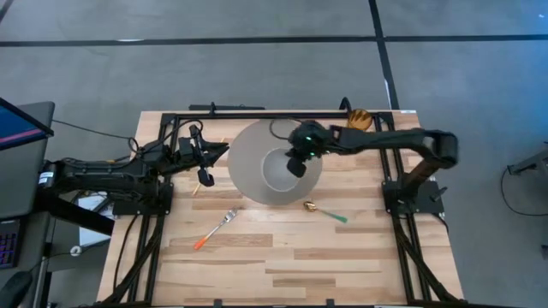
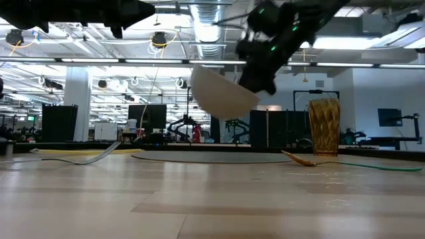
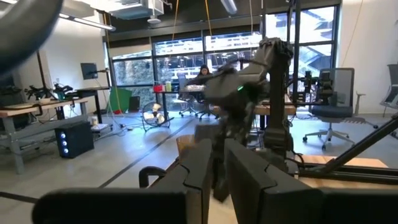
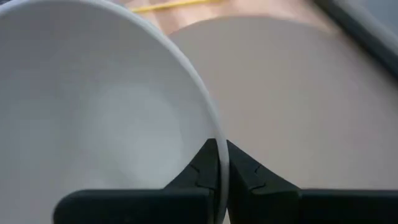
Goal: Pick & Place Utensil
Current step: Put the white bowl on the center of the gray placemat
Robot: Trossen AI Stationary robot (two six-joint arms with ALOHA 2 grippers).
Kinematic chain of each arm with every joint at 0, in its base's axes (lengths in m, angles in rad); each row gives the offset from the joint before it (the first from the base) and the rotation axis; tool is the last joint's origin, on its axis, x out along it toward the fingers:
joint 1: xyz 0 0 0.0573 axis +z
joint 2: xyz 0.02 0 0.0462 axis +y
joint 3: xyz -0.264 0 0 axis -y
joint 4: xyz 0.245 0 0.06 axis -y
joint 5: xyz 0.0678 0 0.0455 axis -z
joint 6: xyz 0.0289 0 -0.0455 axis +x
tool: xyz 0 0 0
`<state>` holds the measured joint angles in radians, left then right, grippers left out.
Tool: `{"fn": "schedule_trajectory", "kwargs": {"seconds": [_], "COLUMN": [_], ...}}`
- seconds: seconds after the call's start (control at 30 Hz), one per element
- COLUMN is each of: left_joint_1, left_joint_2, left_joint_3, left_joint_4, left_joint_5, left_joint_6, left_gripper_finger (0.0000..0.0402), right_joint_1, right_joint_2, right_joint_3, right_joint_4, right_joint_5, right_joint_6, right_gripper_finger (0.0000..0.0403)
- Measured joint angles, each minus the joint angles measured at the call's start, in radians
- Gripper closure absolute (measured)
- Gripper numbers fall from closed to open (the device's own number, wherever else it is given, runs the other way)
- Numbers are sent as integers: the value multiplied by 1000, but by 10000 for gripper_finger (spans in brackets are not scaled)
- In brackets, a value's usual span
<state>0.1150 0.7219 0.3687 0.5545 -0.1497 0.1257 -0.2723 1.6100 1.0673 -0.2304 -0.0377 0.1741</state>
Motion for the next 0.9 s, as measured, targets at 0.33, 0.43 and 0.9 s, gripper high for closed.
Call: {"fn": "schedule_trajectory", "kwargs": {"seconds": [0.33,0.43,0.9], "left_joint_1": [0,0,0], "left_joint_2": [0,0,0], "left_joint_3": [0,0,0], "left_joint_4": [0,0,-13], "left_joint_5": [0,0,0], "left_joint_6": [-2,-2,-3], "left_gripper_finger": [355,355,355], "right_joint_1": [-64,-64,-62], "right_joint_2": [318,363,392], "right_joint_3": [285,347,415], "right_joint_4": [-368,-439,-450], "right_joint_5": [-70,-75,-69], "right_joint_6": [-85,-103,-140], "right_gripper_finger": [400,397,346]}}
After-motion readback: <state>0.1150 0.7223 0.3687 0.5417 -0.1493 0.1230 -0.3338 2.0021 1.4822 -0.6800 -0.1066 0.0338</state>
